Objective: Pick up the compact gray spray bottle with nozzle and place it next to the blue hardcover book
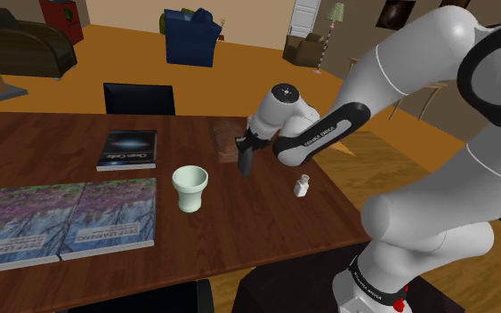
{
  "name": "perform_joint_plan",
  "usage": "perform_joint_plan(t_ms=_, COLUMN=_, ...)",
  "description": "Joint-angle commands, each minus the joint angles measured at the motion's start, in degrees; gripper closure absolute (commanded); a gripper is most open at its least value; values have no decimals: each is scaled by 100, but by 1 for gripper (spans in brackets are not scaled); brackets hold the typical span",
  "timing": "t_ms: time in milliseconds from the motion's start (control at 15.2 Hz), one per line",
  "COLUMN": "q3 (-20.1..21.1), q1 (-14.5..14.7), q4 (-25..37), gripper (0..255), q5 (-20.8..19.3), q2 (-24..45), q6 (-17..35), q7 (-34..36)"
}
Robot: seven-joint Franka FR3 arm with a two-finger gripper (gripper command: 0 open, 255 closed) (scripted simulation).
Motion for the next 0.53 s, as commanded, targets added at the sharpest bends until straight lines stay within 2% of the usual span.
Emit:
perform_joint_plan(t_ms=0, q3=-308, q1=380, q4=-16, gripper=255, q5=608, q2=-178, q6=-109, q7=-505)
perform_joint_plan(t_ms=198, q3=-642, q1=785, q4=11, gripper=255, q5=1146, q2=-376, q6=-309, q7=-968)
perform_joint_plan(t_ms=462, q3=-987, q1=1190, q4=90, gripper=255, q5=1660, q2=-612, q6=-608, q7=-1424)
